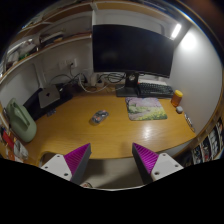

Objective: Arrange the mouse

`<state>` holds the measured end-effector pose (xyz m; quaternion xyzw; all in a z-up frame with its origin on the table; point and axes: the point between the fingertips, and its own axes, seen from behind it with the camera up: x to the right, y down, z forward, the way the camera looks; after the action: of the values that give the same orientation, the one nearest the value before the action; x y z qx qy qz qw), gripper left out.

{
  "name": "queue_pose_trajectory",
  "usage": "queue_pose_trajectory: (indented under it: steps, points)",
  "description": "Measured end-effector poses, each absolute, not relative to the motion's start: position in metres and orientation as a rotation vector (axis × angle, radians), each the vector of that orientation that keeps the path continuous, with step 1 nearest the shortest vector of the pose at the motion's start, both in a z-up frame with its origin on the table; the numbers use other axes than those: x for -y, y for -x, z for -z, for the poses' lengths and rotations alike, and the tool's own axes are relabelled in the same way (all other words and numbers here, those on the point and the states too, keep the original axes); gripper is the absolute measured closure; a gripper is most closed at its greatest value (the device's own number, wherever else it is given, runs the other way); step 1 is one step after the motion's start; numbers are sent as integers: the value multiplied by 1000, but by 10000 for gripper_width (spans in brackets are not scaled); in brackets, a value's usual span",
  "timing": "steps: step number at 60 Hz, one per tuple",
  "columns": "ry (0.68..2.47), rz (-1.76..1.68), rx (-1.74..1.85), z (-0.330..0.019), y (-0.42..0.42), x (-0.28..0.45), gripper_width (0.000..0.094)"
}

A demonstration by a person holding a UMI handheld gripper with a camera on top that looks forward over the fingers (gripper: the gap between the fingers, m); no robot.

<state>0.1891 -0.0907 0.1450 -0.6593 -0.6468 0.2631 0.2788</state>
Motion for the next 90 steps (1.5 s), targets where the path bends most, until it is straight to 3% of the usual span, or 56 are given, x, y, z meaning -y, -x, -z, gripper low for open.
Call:
queue_pose_trajectory:
  steps: [28, 44, 75, 90]
  points:
    - [1687, -805, 1792, -121, -163, 167, 70]
    - [1643, -839, 1684, -95, -101, 163, 75]
    - [1659, -794, 1686, -6, 13, 171, 73]
    - [1697, -782, 1649, 6, 57, 164, 67]
